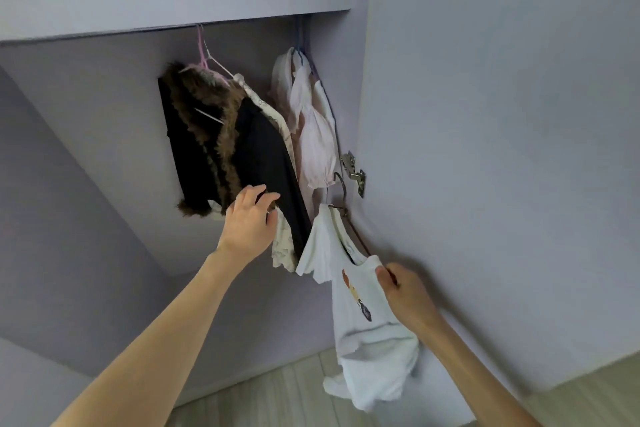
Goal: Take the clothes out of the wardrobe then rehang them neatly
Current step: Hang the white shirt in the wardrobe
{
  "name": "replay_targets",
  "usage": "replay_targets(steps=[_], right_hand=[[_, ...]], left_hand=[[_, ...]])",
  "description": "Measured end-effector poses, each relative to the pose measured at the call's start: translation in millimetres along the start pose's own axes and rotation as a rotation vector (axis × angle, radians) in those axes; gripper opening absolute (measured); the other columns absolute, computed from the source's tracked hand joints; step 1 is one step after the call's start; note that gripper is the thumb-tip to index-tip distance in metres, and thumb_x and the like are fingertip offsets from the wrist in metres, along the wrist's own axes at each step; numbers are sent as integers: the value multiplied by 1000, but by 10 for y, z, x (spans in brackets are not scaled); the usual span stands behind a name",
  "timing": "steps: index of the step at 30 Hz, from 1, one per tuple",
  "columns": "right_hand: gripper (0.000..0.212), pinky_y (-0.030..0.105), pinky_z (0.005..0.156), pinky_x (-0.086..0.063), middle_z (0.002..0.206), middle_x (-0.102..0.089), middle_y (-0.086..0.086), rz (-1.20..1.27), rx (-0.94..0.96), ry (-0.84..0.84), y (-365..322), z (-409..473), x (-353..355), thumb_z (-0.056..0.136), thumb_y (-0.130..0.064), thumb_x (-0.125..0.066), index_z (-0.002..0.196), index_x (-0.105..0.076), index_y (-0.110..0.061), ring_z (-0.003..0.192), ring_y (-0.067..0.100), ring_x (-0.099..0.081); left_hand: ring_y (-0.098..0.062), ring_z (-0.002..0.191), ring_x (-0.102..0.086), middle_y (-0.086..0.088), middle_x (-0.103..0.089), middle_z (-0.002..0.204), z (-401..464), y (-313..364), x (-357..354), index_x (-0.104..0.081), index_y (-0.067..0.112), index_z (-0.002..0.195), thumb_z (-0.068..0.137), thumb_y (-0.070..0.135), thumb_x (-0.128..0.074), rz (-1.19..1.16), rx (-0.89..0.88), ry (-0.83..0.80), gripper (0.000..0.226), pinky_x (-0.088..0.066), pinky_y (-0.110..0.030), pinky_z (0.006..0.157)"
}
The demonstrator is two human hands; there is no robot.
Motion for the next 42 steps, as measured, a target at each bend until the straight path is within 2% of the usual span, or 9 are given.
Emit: replay_targets(steps=[9,18,23,26,30,32,35,38,42], right_hand=[[33,15,44,-31,59,-36,1,-82,-44,2,-366,373,-59,98,-19,-39,67,-38,-8,51,12,-31],[35,14,42,-30,57,-32,0,-68,-140,17,-602,538,-150,99,-21,-39,65,-35,-10,50,11,-29],[36,18,44,-25,59,-31,-2,-64,-209,-25,-495,457,-268,99,-22,-37,65,-34,-13,52,10,-29],[31,18,46,-25,62,-36,0,-89,-244,-77,-457,396,-310,99,-25,-36,72,-41,-11,54,10,-32],[28,15,46,-27,65,-37,0,-116,-248,-141,-543,337,-334,100,-27,-33,81,-45,-9,56,10,-34],[27,14,47,-30,66,-36,0,-110,-238,-156,-613,328,-363,100,-26,-34,80,-42,-9,56,10,-32],[29,21,51,-26,65,-34,0,-142,-208,-187,-685,325,-433,99,-28,-34,75,-39,-12,58,11,-32],[30,24,52,-24,64,-34,-1,-99,-208,-189,-726,350,-497,98,-28,-36,72,-38,-14,57,11,-32],[32,24,50,-23,61,-31,-2,-44,-175,-156,-857,454,-581,98,-27,-39,69,-38,-14,54,11,-29]], left_hand=[[-25,144,4,-5,-7,156,1160,-73,141,-21,15,147,98,24,-38,302,-104,-58,52,-5,-47,114],[-28,142,13,-2,-3,157,1820,-72,-76,-3,19,149,101,30,-24,498,-252,-250,54,3,-53,112],[-29,142,-1,-11,-23,149,1707,-273,-170,-5,21,149,99,30,-32,491,-188,-136,58,-3,-54,112],[-32,134,-23,-16,-33,138,1628,-451,-87,-1,24,149,98,30,-35,516,-163,-15,61,-11,-50,113],[-36,121,-35,-21,-33,134,1576,-568,96,-17,18,147,97,29,-39,464,-83,71,56,-30,-48,103],[-36,127,-28,-20,-26,140,1557,-528,121,-23,17,145,97,32,-39,461,-57,70,52,-34,-47,99],[-36,138,-8,-14,-11,150,1536,-562,109,-32,18,140,98,33,-39,486,-34,24,45,-25,-48,108],[-37,141,-2,-13,-6,153,1455,-746,156,-40,10,134,97,23,-45,429,-6,57,40,-27,-49,109],[-37,137,-18,-15,-13,152,1283,-1029,343,-49,-3,119,99,19,-41,188,106,135,31,-51,-52,82]])
Point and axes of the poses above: each hand's wrist, its own z-axis towards the middle knuckle, its own x-axis out of the back of the hand, y = z × x, the point moved 2 cm from there along z, towards the middle knuckle
